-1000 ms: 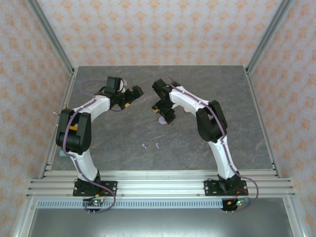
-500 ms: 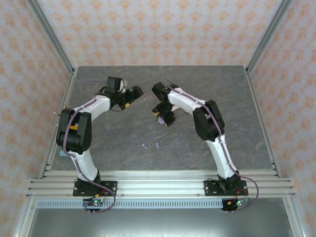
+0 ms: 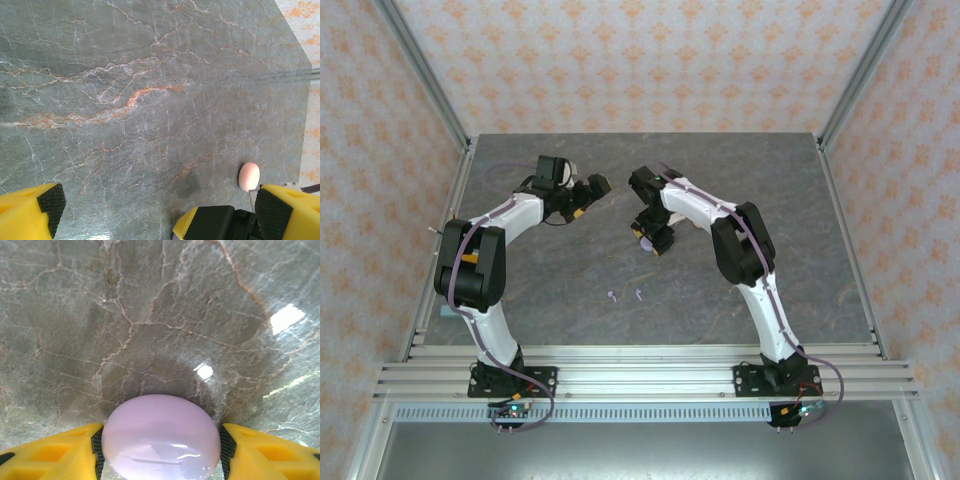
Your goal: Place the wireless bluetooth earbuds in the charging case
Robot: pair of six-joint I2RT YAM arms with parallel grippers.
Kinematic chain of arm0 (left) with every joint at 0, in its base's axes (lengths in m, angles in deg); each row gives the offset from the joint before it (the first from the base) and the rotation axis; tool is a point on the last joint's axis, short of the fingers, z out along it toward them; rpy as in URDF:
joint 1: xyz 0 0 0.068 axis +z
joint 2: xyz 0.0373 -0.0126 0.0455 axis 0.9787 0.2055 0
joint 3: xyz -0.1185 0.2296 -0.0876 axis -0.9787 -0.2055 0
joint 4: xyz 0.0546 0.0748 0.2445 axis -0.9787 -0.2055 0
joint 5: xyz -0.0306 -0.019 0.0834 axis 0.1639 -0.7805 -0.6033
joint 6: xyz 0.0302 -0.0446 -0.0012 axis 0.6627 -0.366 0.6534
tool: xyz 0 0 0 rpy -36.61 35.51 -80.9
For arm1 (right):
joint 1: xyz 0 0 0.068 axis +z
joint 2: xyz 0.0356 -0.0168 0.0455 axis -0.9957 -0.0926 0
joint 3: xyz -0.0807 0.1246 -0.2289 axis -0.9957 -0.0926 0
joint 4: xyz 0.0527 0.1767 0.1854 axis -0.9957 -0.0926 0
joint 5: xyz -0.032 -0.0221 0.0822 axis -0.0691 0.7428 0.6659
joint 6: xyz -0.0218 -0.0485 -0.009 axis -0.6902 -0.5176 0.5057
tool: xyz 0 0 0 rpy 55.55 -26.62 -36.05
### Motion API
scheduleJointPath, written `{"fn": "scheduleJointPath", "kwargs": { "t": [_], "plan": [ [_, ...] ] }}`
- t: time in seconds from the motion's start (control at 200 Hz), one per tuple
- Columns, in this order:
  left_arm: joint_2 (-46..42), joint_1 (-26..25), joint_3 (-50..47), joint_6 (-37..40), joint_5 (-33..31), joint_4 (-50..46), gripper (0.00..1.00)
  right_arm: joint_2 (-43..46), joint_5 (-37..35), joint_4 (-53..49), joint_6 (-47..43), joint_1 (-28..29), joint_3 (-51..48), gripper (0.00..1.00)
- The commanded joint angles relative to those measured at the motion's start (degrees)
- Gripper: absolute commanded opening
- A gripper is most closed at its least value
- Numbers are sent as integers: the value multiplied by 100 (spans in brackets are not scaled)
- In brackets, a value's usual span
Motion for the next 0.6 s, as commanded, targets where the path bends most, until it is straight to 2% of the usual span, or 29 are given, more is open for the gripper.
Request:
{"fn": "scheduleJointPath", "kwargs": {
  "t": [0.0, 0.315, 0.475, 0.596],
  "plan": [
    [57, 54, 131, -11, 83, 171, 100, -95, -20, -80, -5, -31, -49, 59],
    [-9, 54, 141, -39, 127, 140, 100, 57, -49, -115, -322, -44, -218, 45],
    [-44, 56, 122, 7, 153, 52, 100, 224, -208, -100, -890, -73, -166, 34],
    [-92, 50, -4, 41, 181, 57, 100, 347, -423, -122, -1422, -125, -70, 32]
  ]
}}
